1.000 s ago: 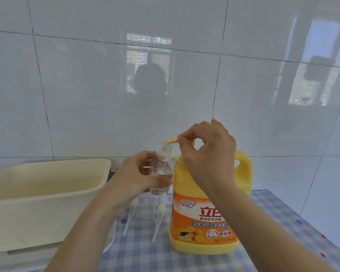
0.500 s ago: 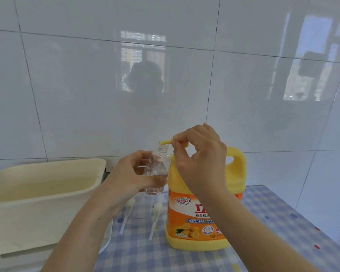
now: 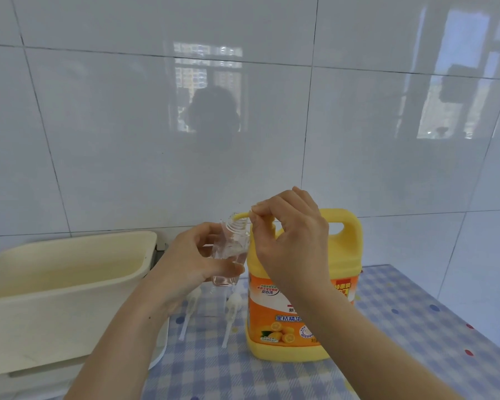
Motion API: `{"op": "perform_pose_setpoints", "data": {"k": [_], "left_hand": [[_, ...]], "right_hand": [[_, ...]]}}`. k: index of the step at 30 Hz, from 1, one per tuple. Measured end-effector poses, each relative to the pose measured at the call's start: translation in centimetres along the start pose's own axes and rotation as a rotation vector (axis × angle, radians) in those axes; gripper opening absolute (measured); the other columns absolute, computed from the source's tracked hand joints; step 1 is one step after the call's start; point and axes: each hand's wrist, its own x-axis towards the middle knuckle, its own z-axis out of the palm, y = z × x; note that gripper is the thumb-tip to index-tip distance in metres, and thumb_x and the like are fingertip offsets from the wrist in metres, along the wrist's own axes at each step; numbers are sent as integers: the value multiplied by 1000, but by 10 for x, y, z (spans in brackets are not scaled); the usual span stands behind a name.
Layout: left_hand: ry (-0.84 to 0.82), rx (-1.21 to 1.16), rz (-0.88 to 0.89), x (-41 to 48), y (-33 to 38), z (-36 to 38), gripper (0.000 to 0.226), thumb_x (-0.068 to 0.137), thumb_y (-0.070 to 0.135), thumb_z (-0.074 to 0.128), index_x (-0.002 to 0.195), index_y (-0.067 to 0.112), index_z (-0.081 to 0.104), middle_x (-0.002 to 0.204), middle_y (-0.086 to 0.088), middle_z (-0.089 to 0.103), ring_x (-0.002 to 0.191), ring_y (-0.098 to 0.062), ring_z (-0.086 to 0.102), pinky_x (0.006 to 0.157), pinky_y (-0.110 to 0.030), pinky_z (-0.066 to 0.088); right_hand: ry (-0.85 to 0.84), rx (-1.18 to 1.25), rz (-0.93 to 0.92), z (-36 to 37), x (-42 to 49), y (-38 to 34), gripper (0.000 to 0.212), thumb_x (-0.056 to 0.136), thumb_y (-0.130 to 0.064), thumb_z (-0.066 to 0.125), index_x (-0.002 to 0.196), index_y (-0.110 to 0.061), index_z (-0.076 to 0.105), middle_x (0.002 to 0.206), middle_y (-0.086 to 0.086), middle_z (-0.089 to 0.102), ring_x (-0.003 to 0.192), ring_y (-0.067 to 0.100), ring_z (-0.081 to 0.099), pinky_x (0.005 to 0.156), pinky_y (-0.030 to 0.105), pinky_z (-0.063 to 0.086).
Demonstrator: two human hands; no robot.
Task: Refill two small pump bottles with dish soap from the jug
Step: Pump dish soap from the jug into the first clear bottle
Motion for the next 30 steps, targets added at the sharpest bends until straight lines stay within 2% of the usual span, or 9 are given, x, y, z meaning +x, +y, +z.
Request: {"op": "perform_pose_setpoints", "data": {"k": [6, 12, 16, 19, 21, 23, 26, 30], "left_hand": [[1, -1, 2, 0, -2, 0, 54, 58, 7, 88, 103, 30, 67, 102, 6, 72, 98, -18, 69, 89, -47, 57], [-8, -13, -7, 1, -2, 1, 53, 65, 1, 84, 107, 27, 65, 107, 3, 71, 99, -21, 68, 86, -45, 58], [-16, -47, 6, -1, 0, 2, 52, 66, -1, 83, 106, 27, 65, 107, 2, 70, 98, -21, 68, 80, -38, 59], [-14, -49, 8, -2, 2, 3, 53, 66, 0, 83, 109, 25, 65, 108, 1, 70, 100, -22, 68, 84, -42, 59], [-7, -51, 13, -3, 4, 2, 54, 65, 0, 83, 111, 23, 65, 108, 1, 71, 99, -22, 68, 87, -46, 58], [-2, -61, 23, -3, 4, 1, 54, 65, 0, 83, 111, 22, 66, 107, 0, 71, 97, -22, 69, 85, -45, 59], [12, -61, 41, -2, 4, -1, 55, 65, 3, 84, 112, 23, 66, 106, 1, 72, 98, -22, 69, 86, -45, 59], [41, -65, 62, -2, 6, -1, 55, 63, 6, 87, 110, 26, 66, 105, 5, 72, 100, -18, 68, 90, -45, 56]], "right_hand": [[0, -4, 11, 0, 0, 0, 10, 79, -8, 67, 69, -7, 67, 67, 0, 62, 69, 22, 54, 71, 32, 48], [-4, -23, 17, 0, 1, -2, 10, 78, -8, 67, 68, -8, 67, 67, 0, 61, 68, 21, 52, 76, 28, 46], [4, -31, 30, -1, 3, -2, 11, 78, -7, 67, 67, -8, 66, 65, 0, 60, 63, 19, 51, 91, 16, 36], [19, -13, 67, -3, 4, -6, 12, 78, -9, 67, 66, -10, 66, 63, -2, 59, 63, 18, 51, 93, 10, 29], [29, -3, 85, -5, 11, -9, 13, 77, -9, 68, 64, -12, 65, 62, -4, 58, 62, 14, 49, 95, 20, 37], [3, -18, 102, -8, 23, -11, 14, 76, -11, 68, 63, -14, 65, 60, -6, 59, 59, 12, 48, 105, 29, 36], [-57, -61, 106, -11, 34, -13, 15, 77, -12, 66, 63, -14, 66, 59, -4, 62, 56, 14, 51, 112, 35, 32], [-72, -58, 102, -13, 32, -13, 15, 78, -12, 66, 64, -14, 66, 61, -4, 63, 60, 16, 56, 113, 38, 32]]}}
